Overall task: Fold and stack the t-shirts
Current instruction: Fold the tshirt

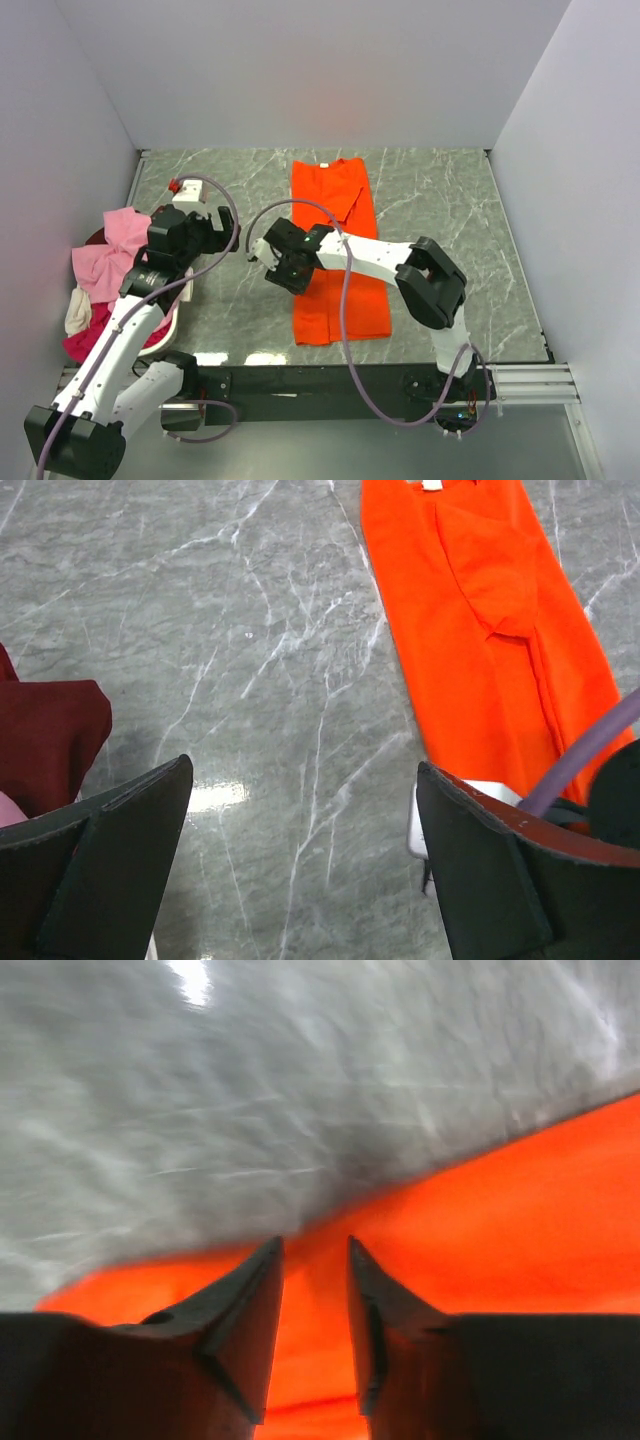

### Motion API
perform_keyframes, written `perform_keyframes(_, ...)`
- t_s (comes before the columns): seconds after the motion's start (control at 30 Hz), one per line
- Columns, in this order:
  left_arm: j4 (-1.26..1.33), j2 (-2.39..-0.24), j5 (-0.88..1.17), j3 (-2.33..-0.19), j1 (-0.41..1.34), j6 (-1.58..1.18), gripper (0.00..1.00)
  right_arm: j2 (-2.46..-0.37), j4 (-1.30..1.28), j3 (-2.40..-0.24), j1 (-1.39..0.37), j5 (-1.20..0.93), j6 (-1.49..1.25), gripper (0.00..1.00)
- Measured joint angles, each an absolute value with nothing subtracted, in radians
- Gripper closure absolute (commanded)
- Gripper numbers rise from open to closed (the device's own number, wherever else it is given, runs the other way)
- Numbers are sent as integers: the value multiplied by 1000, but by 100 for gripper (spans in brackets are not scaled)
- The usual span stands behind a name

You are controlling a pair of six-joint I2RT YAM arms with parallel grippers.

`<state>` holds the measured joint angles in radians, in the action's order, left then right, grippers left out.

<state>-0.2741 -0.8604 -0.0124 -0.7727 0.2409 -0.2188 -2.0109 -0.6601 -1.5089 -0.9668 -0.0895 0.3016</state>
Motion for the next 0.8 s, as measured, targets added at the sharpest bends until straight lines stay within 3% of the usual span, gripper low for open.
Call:
perform_keyframes(0.17,-265,-855,47,-767,229,-217,0,-1900,-696,-1470,-928,-229,353,41)
perform_keyframes(0.43,-176,-935,348,-754,257,-164,1,-1459,-703,-1181,-601,-439,517,37)
perform_keyframes(0.5,-168,-989,390,-750,335,-123,1,-1353,-691,-1100,-532,-495,585,31)
perform_keyframes(0.53,-167,-1012,394,-746,390,-93,1,-1294,-683,-1050,-511,-525,622,25)
perform_keyframes(0.57,-165,-1029,399,-736,449,-63,1,-1245,-672,-1002,-502,-553,659,13)
perform_keyframes(0.6,-165,-1037,397,-723,511,-31,1,-1184,-666,-937,-493,-581,708,11)
perform_keyframes(0.7,-162,-1029,379,-657,714,97,1,-1035,-671,-746,-495,-643,887,11)
perform_keyframes(0.8,-153,-1005,323,-572,915,235,2,-1014,-685,-638,-497,-663,1016,13)
